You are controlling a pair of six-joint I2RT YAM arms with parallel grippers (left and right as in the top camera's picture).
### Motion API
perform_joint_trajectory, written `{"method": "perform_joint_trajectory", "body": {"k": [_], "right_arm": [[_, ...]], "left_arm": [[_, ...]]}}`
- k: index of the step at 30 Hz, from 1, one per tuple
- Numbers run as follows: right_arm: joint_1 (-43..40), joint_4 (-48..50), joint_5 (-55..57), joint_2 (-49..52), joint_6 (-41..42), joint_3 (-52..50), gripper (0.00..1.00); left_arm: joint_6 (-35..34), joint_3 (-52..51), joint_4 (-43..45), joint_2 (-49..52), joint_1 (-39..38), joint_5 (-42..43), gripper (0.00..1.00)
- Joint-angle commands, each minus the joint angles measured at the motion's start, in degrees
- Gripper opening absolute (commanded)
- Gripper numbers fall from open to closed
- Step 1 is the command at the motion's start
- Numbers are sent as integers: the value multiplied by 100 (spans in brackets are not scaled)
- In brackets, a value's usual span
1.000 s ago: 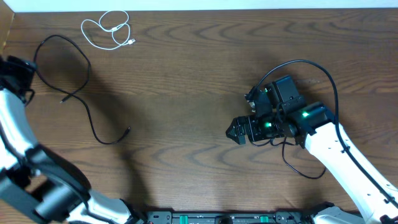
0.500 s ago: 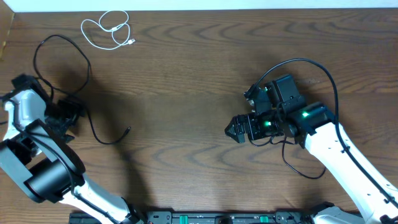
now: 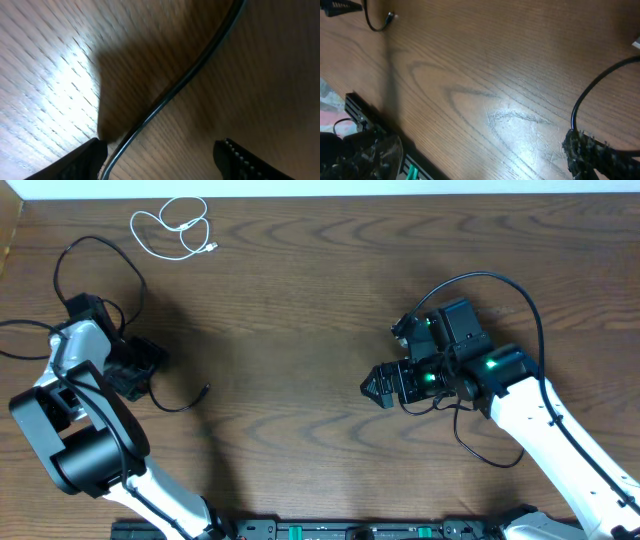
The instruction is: Untangle cables
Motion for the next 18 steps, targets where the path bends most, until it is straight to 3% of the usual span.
{"method": "perform_joint_trajectory", "body": {"k": [1,8,12,18], "right_arm": [[28,-22,-15,-57,-109,31,99],[28,-31,-13,-57,-109,31,99],[28,-50,-13,-55,-109,31,99],[28,-81,-13,-57,-109,31,99]], "left_arm": [[-254,-214,142,-48,-46,-76,60],[-1034,-411,549,-46,-46,-11,9],[-1602,-411,925,-46,-44,11,8],[-1696,-411,2345,-46,-52,1504,8]]}}
